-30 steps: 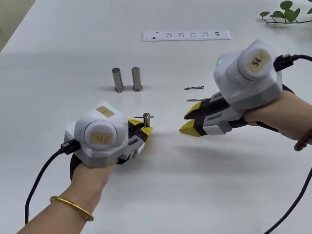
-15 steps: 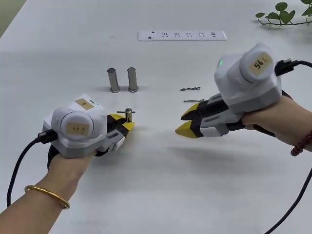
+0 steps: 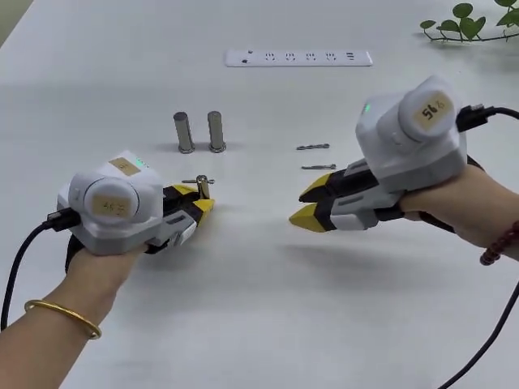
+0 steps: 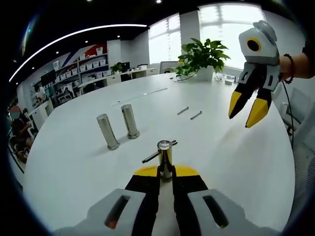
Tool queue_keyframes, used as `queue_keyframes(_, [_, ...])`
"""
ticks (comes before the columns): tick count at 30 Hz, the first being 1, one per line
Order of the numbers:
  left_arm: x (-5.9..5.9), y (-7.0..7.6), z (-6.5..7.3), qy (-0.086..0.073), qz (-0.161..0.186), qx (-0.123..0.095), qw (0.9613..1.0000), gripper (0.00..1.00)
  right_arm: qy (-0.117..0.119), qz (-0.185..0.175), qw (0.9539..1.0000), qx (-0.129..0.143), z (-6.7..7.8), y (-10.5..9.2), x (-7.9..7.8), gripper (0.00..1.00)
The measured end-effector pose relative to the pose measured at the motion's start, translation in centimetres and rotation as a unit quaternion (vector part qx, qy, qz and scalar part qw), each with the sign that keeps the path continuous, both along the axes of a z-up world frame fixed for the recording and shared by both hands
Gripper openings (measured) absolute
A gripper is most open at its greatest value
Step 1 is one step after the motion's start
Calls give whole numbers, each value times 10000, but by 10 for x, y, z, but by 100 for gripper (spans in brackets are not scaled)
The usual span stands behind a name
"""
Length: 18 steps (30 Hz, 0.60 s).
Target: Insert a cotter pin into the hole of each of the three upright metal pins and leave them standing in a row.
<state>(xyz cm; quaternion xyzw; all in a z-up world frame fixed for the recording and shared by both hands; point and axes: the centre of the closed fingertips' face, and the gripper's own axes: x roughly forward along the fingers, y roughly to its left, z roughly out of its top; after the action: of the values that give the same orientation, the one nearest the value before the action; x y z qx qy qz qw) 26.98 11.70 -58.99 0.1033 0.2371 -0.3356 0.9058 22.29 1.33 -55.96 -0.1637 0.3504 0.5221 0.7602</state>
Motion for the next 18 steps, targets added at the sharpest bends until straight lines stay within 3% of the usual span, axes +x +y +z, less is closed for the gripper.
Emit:
queue_keyframes(7, [1,0,-1,11,35,22,10000,6,20,0,10000,6,0,3,-2,17])
queue_keyframes(13, [2,1,-5,115,79,-26,9999,7,32,-22,10000,8,0,2,-2,17])
queue_keyframes(18, [2,4,-7,165,163,-23,9997,14,43,-75,10000,38,0,2,-2,18])
